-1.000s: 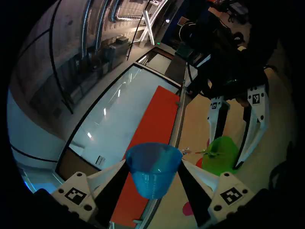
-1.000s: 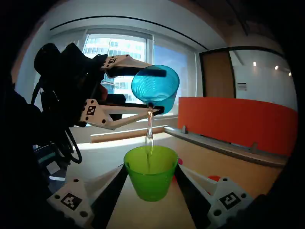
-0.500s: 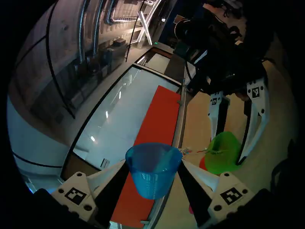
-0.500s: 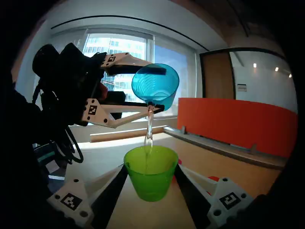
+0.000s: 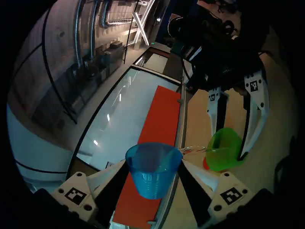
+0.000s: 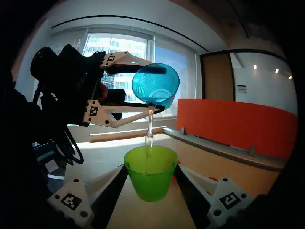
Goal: Pour water
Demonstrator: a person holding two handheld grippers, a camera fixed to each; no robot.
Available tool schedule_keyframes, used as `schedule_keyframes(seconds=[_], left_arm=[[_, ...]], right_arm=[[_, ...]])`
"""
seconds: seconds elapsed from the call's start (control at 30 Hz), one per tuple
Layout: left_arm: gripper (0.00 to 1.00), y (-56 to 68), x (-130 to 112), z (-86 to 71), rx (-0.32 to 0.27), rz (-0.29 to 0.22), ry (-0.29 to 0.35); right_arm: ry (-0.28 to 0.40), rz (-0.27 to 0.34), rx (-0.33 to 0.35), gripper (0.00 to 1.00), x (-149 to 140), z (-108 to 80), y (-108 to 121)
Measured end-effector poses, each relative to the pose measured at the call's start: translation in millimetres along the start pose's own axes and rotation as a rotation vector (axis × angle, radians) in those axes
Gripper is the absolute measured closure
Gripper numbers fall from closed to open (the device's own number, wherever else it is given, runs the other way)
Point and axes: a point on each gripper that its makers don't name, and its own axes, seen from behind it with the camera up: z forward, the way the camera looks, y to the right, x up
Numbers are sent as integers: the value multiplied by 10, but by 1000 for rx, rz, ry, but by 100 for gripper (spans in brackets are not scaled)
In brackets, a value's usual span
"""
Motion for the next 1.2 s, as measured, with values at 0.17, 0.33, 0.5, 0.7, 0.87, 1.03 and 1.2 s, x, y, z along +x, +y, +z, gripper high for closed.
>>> schedule_keyframes(seconds=[0.17,0.33,0.5,0.7,0.87,1.03,1.2], left_arm=[[15,-7,11,-9,3,21,-1],[15,-12,16,-6,5,41,-1],[15,-37,30,2,7,66,2],[15,-79,50,0,15,90,5],[15,-63,83,-9,21,113,13],[15,-71,107,-23,33,144,16],[15,-99,108,-33,42,173,11]], right_arm=[[-1,-3,-1,12,-3,-2,0],[2,-2,-2,12,-1,2,7],[4,1,-1,12,-1,6,12],[3,-3,-2,12,-6,4,21],[3,-4,-2,12,0,2,30],[4,-5,-1,12,1,4,29],[4,-7,-1,12,2,4,25]])
